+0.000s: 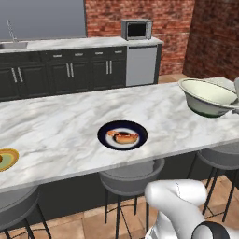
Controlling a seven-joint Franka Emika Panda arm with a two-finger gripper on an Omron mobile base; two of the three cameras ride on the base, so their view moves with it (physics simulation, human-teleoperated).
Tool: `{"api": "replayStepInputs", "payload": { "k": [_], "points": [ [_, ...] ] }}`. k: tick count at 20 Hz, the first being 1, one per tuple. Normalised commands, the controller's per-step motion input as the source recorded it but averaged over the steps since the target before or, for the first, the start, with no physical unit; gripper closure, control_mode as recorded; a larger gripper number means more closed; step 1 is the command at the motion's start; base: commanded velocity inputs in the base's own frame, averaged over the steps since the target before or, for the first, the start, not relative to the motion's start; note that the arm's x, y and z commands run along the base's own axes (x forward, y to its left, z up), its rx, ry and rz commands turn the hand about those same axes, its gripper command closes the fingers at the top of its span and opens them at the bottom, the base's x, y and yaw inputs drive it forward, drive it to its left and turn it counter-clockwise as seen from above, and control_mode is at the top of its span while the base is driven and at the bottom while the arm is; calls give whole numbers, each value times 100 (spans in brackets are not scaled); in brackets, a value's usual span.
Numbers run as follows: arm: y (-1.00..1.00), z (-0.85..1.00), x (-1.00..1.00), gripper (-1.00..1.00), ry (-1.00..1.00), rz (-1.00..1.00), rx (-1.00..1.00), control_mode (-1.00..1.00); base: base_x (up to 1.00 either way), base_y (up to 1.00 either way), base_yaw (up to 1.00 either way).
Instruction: Take the smaller bowl and place it next to the appetizer plate on the dining counter , and place the larger bowl next to the plate with cooked food.
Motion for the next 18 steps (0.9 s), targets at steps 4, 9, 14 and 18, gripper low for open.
{"api": "replayStepInputs", "payload": {
  "k": [4,9,14,18],
  "points": [
    [0,-23,27,100,0,-5,-7,-100,0,0,0],
    [0,-35,33,100,0,-1,-3,-100,0,0,0],
    [0,-44,30,100,0,0,0,-100,0,0,0],
    [0,-32,38,100,4,0,0,-100,0,0,0]
  ]
}}
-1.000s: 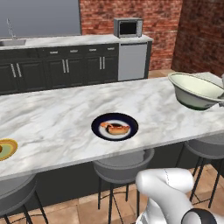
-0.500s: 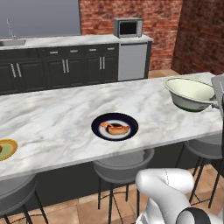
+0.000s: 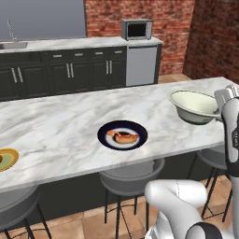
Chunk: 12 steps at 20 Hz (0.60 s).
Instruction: Take the smaller bowl and place it next to the appetizer plate on the dining counter , and place the larger bowl next to the plate with cooked food.
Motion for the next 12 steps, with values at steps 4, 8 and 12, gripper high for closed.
{"api": "replayStepInputs", "payload": {
  "k": [4,8,12],
  "points": [
    [0,-32,44,100,6,0,0,-100,0,0,0],
    [0,-33,44,100,7,0,0,-100,0,0,0],
    [0,-35,34,100,5,0,0,-100,0,0,0]
  ]
}}
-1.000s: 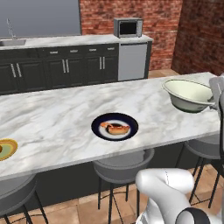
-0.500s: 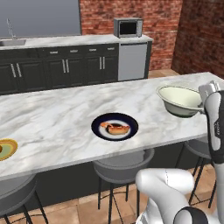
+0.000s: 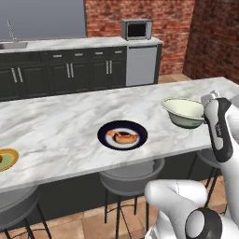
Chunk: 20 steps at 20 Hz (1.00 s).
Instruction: Take the smaller bowl and place it next to the appetizer plate on the dining counter , and place the larger bowl next to the plate with cooked food.
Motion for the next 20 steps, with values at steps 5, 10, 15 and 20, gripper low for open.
{"api": "replayStepInputs", "payload": {
  "k": [5,10,15,20],
  "points": [
    [3,-38,15,100,1,0,0,-100,0,0,0],
    [7,-32,10,100,0,0,0,-100,0,0,0],
    [9,-24,21,100,0,0,0,-100,0,0,0],
    [9,-21,25,100,0,0,0,-100,0,0,0]
  ]
}}
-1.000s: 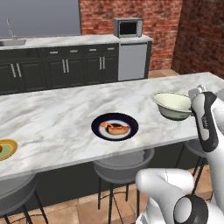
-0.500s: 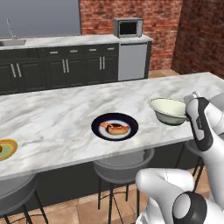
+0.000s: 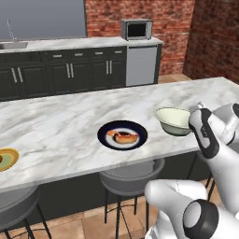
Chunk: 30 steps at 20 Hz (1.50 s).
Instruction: Take the smaller bowl and place it next to the appetizer plate on the dining counter , and place the larger bowl next to the plate with cooked food.
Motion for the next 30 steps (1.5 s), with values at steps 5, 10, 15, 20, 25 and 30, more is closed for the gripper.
{"api": "replayStepInputs", "payload": {
  "k": [5,10,15,20,25,30],
  "points": [
    [0,-17,31,100,1,-1,0,-100,0,0,0],
    [0,-13,31,100,0,-1,0,-100,0,0,0],
    [0,-11,39,100,0,-1,0,-100,0,0,0],
    [0,-17,35,100,0,0,0,-100,0,0,0],
    [0,-32,23,100,0,0,0,-100,0,0,0],
    [0,-35,21,100,0,0,0,-100,0,0,0]
  ]
}}
